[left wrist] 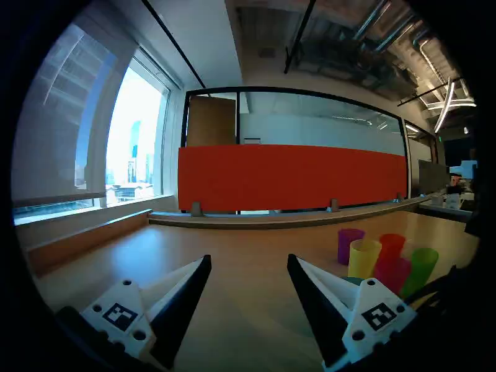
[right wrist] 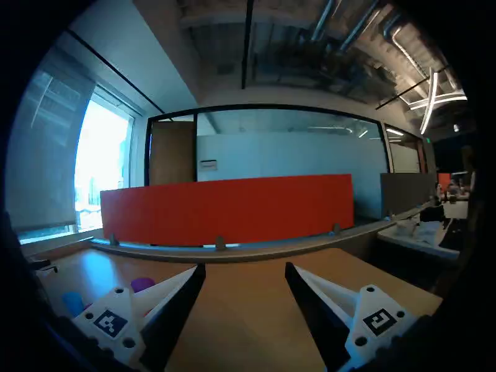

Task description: Pour water

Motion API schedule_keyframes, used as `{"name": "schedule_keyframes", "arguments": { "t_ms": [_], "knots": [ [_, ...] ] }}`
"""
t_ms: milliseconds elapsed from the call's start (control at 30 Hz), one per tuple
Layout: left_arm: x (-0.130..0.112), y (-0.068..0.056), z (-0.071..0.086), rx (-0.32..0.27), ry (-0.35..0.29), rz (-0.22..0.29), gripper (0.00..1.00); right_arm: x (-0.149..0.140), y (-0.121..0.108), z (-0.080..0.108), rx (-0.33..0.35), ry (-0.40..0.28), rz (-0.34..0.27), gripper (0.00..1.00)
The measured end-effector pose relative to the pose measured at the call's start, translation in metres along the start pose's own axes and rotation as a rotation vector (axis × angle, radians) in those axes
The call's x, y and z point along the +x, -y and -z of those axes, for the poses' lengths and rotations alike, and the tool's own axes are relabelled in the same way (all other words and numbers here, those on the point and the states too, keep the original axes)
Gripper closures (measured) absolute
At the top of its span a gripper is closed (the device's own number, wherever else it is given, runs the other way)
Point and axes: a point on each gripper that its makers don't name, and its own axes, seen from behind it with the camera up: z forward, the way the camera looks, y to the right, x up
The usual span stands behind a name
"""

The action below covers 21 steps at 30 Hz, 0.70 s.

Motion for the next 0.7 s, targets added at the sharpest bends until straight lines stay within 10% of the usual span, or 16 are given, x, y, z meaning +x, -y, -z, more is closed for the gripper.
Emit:
{"name": "schedule_keyframes", "arguments": {
  "t_ms": [700],
  "knots": [
    [0.000, 0.001, 0.000, 0.000, 0.001, -0.001, 0.09, 0.000, -0.010, 0.007, 0.004, -0.066, 0.029, 0.01]
  ]
}}
